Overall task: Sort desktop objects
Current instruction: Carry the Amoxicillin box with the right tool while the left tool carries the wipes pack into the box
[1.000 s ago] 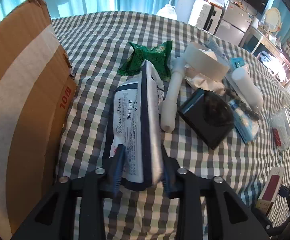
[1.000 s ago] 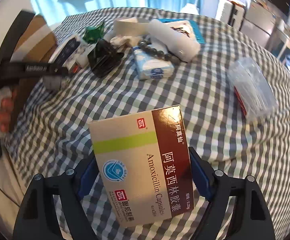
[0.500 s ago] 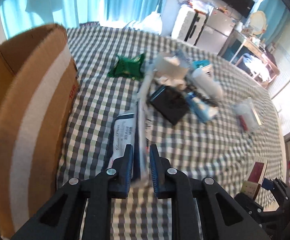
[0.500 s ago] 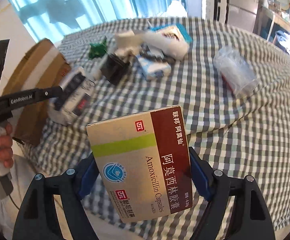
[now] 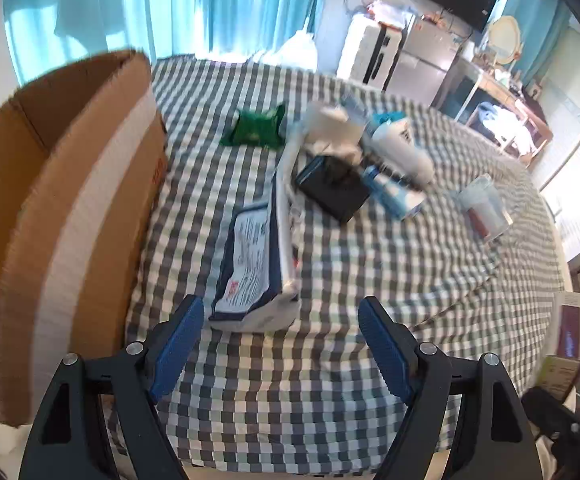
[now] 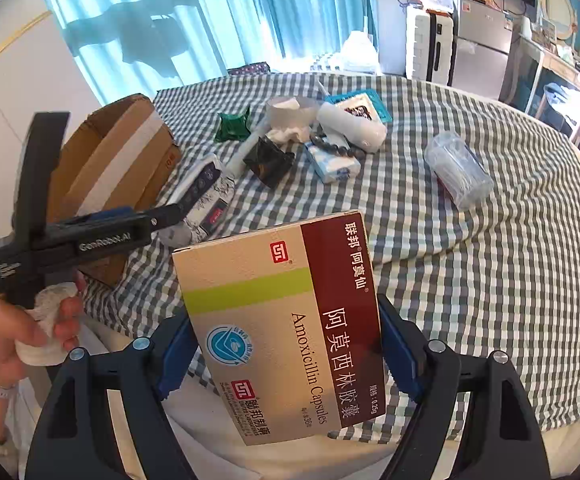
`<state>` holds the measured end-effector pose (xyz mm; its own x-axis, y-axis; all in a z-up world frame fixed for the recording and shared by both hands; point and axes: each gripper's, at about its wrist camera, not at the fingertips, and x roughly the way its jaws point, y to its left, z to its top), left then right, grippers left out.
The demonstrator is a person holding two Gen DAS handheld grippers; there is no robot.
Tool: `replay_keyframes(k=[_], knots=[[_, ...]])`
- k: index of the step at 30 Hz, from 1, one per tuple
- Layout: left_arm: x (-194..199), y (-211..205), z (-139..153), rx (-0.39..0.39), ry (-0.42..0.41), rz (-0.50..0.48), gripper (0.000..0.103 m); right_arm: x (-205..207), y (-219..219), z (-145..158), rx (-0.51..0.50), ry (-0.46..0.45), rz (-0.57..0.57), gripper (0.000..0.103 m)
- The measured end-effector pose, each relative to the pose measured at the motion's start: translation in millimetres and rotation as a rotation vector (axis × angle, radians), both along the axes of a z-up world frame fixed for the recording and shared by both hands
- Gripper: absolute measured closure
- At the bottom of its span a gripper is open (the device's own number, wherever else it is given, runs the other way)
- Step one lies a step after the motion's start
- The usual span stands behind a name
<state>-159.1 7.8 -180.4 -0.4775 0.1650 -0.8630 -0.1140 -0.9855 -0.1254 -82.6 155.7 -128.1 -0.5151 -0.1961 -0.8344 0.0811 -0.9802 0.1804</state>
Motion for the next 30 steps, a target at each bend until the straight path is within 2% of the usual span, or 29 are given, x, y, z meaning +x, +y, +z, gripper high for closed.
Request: replay_keyframes(k=[7, 10, 13, 15, 16, 19, 25, 30], knots=[[-29, 1, -48, -0.078, -0.082, 0.046, 0.021, -12, 17, -28, -0.035, -0.051, -0.03, 0.022], [-43, -5, -66, -0.072, -0.117, 0.073, 0.021, -19, 26, -43, -0.057, -0.078, -0.041, 0.022], [-49, -7, -78, -0.041, -0.152, 0.059, 0.052, -27, 33, -55, -0.072, -0.103, -0.052, 0.022], [-49, -8, -81, -0.053, -0.164, 0.065, 0.06, -31, 36, -62, -0.072, -0.117, -0.059, 0.022], [-47, -8, -79, -0.045, -0.157, 0.058, 0.068, -33, 37, -65, -0.075, -0.124, -0.064, 0.022], [-39, -9, -68, -0.021, -0.136, 0.051, 0.082, -36, 37, -68, -0.085, -0.134, -0.072, 0.022], [-11, -7, -27, 0.004, -0.049, 0.015, 0.083, -32, 26, -52, -0.069, -0.1, -0.06, 0.022], [6, -12, 16, 0.045, 0.009, -0.019, 0.083, -21, 11, -14, -0.055, -0.027, -0.048, 0.022]])
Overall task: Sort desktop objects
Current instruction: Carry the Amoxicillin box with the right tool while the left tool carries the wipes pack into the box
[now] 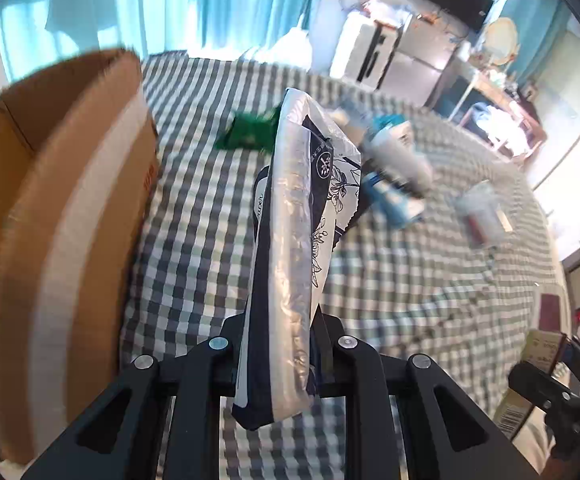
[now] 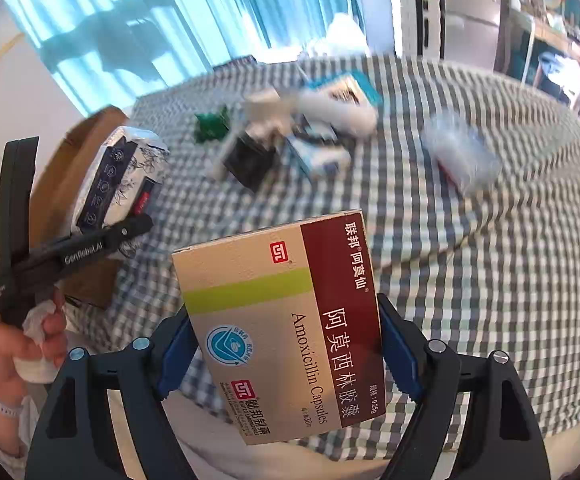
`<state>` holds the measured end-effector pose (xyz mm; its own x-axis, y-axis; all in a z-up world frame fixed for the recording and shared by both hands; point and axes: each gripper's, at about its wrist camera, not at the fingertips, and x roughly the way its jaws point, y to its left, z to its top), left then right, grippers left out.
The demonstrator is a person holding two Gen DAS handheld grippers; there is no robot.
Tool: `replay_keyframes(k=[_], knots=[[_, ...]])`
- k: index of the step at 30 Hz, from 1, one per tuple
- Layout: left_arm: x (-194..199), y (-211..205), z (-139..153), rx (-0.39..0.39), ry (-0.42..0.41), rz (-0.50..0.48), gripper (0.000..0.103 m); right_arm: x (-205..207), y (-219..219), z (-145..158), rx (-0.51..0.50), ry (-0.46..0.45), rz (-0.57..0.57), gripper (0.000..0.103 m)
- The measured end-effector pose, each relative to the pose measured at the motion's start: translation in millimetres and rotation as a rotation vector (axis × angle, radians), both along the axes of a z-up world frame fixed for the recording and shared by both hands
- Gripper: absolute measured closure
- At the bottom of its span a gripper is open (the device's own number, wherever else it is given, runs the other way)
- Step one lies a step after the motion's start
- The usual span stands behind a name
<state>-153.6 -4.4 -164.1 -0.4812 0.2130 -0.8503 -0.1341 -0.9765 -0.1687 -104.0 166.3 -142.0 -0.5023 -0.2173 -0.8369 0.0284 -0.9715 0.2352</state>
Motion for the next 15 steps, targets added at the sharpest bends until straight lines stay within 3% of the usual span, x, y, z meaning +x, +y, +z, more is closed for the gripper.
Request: replay_keyframes(k=[5, 8, 15], knots=[[8, -7, 57, -0.042, 0.081, -0.03, 0.083, 8, -21, 46, -0.001, 0.084, 0.003, 0.022], [17, -30, 99, -0.007, 0.143, -0.01, 0.083, 6, -35, 76, -0.021, 0.125, -0.004, 0.022], [23, -90, 147, -0.011, 0.219, 0.07, 0.083, -11, -91, 132, -0.095, 0.212, 0.073, 0.022]])
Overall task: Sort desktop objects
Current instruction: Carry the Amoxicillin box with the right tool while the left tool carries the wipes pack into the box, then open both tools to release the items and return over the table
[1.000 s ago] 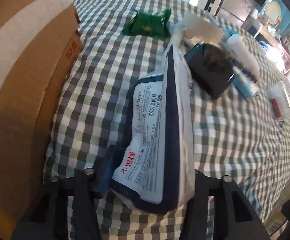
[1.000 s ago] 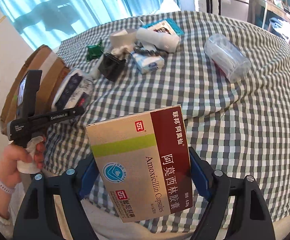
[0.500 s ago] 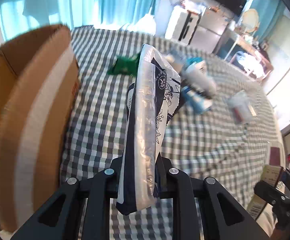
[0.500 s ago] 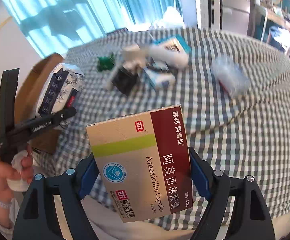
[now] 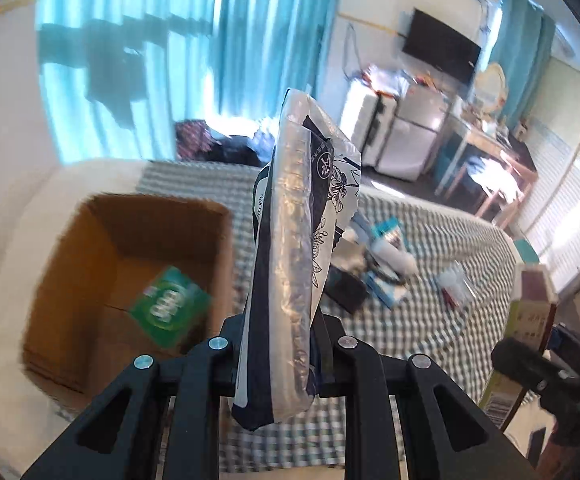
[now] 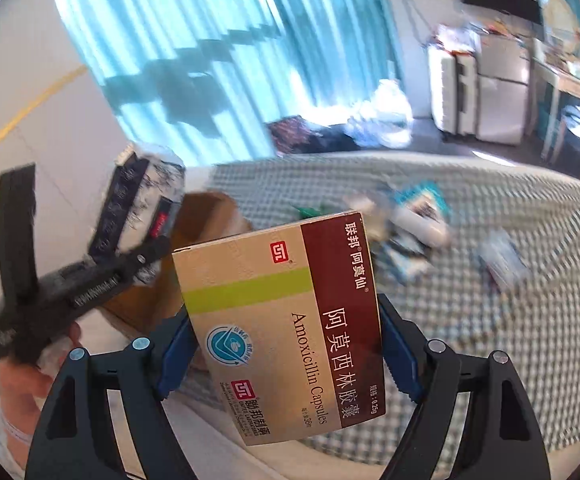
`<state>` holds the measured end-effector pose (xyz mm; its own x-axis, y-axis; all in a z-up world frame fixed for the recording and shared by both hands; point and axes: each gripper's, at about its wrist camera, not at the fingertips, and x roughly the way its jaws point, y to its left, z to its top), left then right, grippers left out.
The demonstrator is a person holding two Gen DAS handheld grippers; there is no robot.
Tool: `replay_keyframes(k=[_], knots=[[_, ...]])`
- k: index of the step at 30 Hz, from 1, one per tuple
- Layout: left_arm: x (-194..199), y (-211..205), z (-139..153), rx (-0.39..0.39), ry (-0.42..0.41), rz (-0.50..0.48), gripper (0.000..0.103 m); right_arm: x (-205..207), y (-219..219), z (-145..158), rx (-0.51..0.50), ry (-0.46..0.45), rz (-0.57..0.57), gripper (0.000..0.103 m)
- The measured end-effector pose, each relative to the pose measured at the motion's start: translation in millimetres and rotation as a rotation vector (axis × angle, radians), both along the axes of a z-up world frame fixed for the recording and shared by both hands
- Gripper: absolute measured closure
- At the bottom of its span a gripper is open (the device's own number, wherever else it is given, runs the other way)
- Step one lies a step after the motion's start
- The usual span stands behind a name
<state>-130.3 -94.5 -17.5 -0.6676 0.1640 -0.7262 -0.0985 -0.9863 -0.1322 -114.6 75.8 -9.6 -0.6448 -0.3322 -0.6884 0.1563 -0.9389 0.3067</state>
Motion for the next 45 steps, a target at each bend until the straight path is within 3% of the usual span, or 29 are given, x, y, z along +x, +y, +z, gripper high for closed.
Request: replay_keyframes(k=[6, 12, 16, 18, 22, 25, 28, 32, 36, 40, 45], knots=[[-1, -67, -17, -0.039, -0.034, 0.125, 0.083, -31, -79, 13, -0.062, 0.012, 0.144, 0.022], [3, -114, -58, -0.088, -0.104, 0.156, 0.083, -67, -145, -21, -0.138, -0.067, 0.222, 0.022], [1, -116, -81, -0.094, -0.133, 0.154, 0.08, -90, -166, -45, -0.273, -0.139, 0.191, 0.022], [1, -116, -85, -0.105, -0.131, 0.159, 0.07, -97, -174, -52, -0.282, -0.149, 0.161, 0.021], [2, -123, -92, -0.096, -0.137, 0.203, 0.023, -108, -187, -55, -0.259, -0.157, 0.135, 0.018], [5, -127, -92, -0.103, -0.119, 0.215, 0.014, -112, -184, -57, -0.294, -0.18, 0.118, 0.015], [8, -127, -91, -0.107, -0.122, 0.212, 0.014, -110, -176, -53, -0.361, -0.155, 0.11, 0.015], [-1, -127, -85, -0.093, -0.127, 0.199, 0.014, -103, -162, -43, -0.364, -0.137, 0.091, 0.015], [7, -111, -69, -0.107, -0.094, 0.164, 0.013, -84, -138, -30, -0.282, -0.059, 0.053, 0.015], [20, -85, -52, -0.104, -0.037, 0.122, 0.003, -51, -95, -29, -0.123, 0.029, -0.04, 0.015], [30, -29, -42, -0.091, -0.016, 0.045, 0.0, -17, -21, -34, -0.09, 0.051, -0.17, 0.015]])
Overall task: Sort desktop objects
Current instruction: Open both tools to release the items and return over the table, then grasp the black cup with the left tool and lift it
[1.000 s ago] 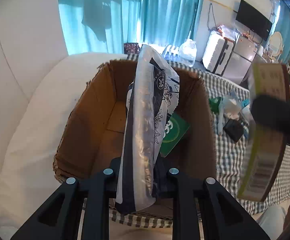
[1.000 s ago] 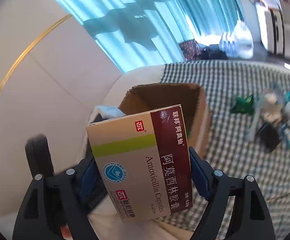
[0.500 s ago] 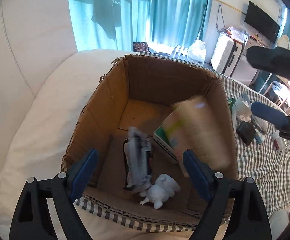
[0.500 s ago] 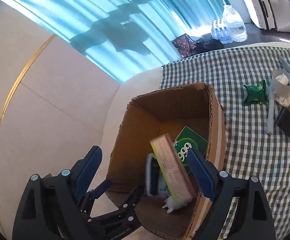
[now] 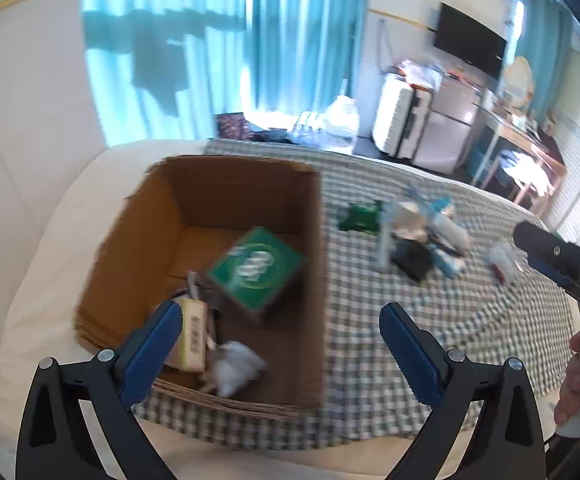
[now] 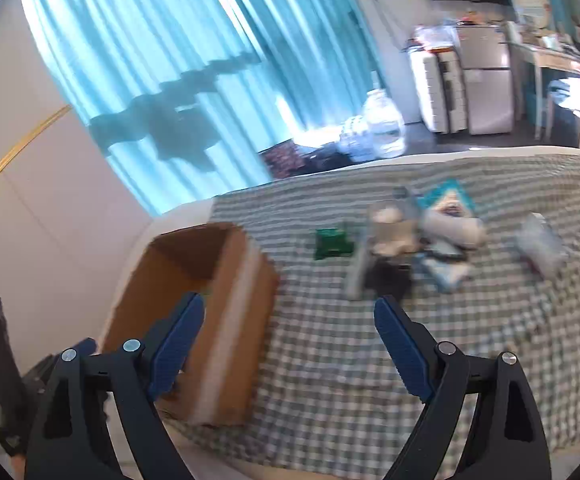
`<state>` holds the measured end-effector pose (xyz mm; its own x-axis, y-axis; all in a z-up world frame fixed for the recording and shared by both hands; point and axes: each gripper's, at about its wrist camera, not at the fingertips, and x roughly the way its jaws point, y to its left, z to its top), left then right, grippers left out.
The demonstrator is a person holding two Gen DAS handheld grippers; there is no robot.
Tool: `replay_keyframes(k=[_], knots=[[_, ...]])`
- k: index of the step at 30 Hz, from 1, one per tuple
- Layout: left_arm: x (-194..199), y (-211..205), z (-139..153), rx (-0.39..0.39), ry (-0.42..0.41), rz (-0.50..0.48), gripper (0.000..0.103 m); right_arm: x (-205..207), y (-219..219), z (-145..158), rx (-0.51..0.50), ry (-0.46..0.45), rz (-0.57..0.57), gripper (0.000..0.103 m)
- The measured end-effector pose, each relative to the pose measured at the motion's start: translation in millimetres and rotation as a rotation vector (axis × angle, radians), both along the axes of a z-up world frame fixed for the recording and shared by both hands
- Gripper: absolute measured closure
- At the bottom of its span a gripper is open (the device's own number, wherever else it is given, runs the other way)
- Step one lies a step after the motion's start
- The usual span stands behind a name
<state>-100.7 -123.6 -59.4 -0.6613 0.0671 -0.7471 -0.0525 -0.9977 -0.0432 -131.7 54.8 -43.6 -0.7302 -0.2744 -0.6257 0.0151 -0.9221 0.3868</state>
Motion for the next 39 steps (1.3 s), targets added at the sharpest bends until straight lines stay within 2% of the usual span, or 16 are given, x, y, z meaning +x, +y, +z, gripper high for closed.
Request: replay_keyframes(k=[4, 10, 12, 15, 18, 24, 28, 32, 36, 39], knots=[[4, 47, -1, 0.012, 0.012, -0.052, 0.0, 29, 63, 1, 0.047, 0.007, -0.091, 0.015], [-8, 106, -24, 0.088, -0.067, -0.073, 0.0, 65, 133, 1, 0.177, 0.03, -0.171, 0.015], [-13, 125, -32, 0.084, -0.083, -0.084, 0.0, 67, 149, -2, 0.193, 0.029, -0.185, 0.015], [-27, 151, -47, 0.038, -0.084, -0.118, 0.0, 61, 172, -10, 0.203, 0.011, -0.203, 0.015], [-46, 169, -62, 0.008, -0.097, -0.135, 0.0, 47, 194, -20, 0.2, -0.001, -0.206, 0.015], [-98, 195, -100, 0.026, -0.157, -0.104, 0.0, -1, 226, -54, 0.219, -0.066, -0.184, 0.015], [-133, 202, -125, 0.029, -0.178, -0.096, 0.0, -43, 242, -78, 0.244, -0.115, -0.14, 0.015], [-160, 208, -146, 0.001, -0.178, -0.102, 0.0, -81, 250, -100, 0.282, -0.158, -0.084, 0.015], [-182, 209, -168, -0.001, -0.193, -0.143, 0.0, -109, 252, -122, 0.318, -0.191, -0.054, 0.015], [-188, 212, -179, -0.015, -0.191, -0.234, 0.0, -123, 254, -138, 0.297, -0.224, -0.041, 0.016]])
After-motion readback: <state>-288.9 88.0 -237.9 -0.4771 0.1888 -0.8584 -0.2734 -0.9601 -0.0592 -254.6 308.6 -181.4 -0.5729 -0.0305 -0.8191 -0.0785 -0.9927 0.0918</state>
